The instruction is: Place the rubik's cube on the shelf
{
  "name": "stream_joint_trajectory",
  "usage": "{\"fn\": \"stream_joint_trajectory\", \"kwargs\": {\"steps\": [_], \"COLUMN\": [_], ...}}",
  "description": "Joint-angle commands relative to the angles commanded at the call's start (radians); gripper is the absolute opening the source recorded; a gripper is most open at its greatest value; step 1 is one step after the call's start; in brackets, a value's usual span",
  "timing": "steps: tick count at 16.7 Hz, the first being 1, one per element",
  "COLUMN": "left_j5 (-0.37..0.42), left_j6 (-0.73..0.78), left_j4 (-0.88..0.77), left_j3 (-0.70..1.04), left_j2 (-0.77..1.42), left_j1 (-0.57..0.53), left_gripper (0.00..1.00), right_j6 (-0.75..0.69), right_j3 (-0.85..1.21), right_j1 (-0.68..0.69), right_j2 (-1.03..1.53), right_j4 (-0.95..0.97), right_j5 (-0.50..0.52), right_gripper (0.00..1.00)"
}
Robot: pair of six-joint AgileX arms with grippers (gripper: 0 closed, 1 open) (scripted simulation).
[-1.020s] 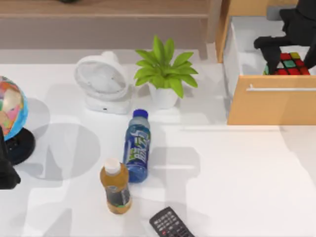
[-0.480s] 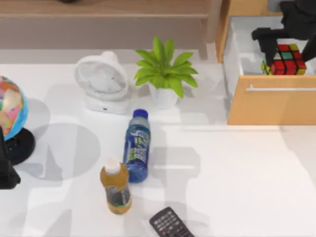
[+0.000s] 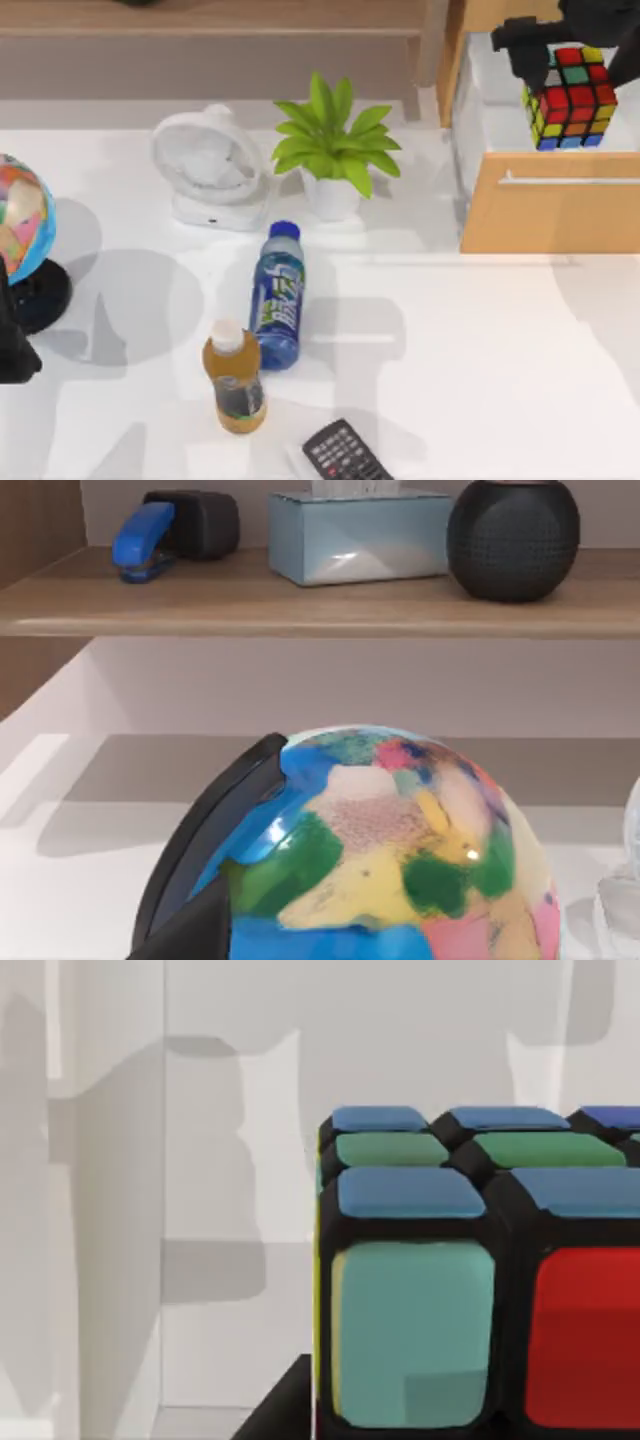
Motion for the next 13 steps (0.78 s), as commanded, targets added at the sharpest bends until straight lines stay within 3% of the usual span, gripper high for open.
{"fn": "stream_joint_trajectory", "kwargs": {"steps": [6, 13], "left_j5": [0.000, 0.000], "left_j6": [0.000, 0.000], "left_j4": [0.000, 0.000], "left_j3": [0.000, 0.000], "left_j2": [0.000, 0.000], "left_j1": [0.000, 0.000], "left_gripper": [1.00, 1.00], "right_j6": [0.118, 0.159], "right_j3": [-0.073, -0.179], "right_j1": [0.330, 0.682], "right_j2": [-0.232, -0.313], "right_j4": [0.315, 1.082], "right_j5": [0.152, 0.346], "right_gripper": [0.00, 0.00]}}
